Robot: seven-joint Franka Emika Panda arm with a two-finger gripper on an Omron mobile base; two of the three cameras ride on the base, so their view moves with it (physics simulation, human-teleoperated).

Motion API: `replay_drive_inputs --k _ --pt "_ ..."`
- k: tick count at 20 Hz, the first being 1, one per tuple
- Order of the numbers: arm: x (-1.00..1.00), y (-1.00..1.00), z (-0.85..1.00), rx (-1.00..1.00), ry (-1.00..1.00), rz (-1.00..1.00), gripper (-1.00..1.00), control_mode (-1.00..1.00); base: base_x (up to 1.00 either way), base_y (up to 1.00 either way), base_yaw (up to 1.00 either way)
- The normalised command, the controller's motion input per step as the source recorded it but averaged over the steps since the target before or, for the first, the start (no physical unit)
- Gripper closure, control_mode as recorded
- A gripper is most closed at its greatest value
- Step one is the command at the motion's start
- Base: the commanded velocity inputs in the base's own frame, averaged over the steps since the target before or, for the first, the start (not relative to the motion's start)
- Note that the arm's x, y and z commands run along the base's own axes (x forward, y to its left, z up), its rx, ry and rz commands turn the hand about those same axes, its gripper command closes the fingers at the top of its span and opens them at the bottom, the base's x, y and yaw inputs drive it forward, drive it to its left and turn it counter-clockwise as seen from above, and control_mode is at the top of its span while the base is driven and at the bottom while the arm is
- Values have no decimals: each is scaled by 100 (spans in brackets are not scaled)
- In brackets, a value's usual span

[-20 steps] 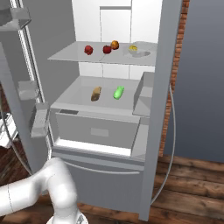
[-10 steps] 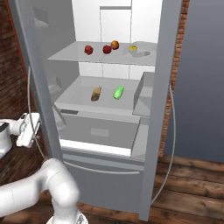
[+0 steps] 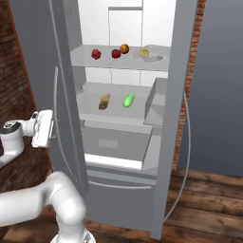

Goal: Place the tupperware on the top shelf of the fridge. Make space for the tupperware among the existing items by rearranging them on the shelves if needed. Close the fridge door when finished.

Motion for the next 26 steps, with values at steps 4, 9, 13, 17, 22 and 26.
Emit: replay_drive_inputs --k 4,9,13,17,22,26 --pt "61 -13 49 0 -18 15 -100 -100 0 0 0" --pt "56 -23 35 0 -21 17 -100 -100 0 0 0" --pt "57 -40 18 0 -26 22 -100 -100 0 0 0" --pt "66 -35 9 2 -25 25 -100 -100 0 0 0" --pt "82 -22 0 3 -18 30 -100 -100 0 0 0" --pt "94 -8 0 2 -11 30 -100 -100 0 0 0"
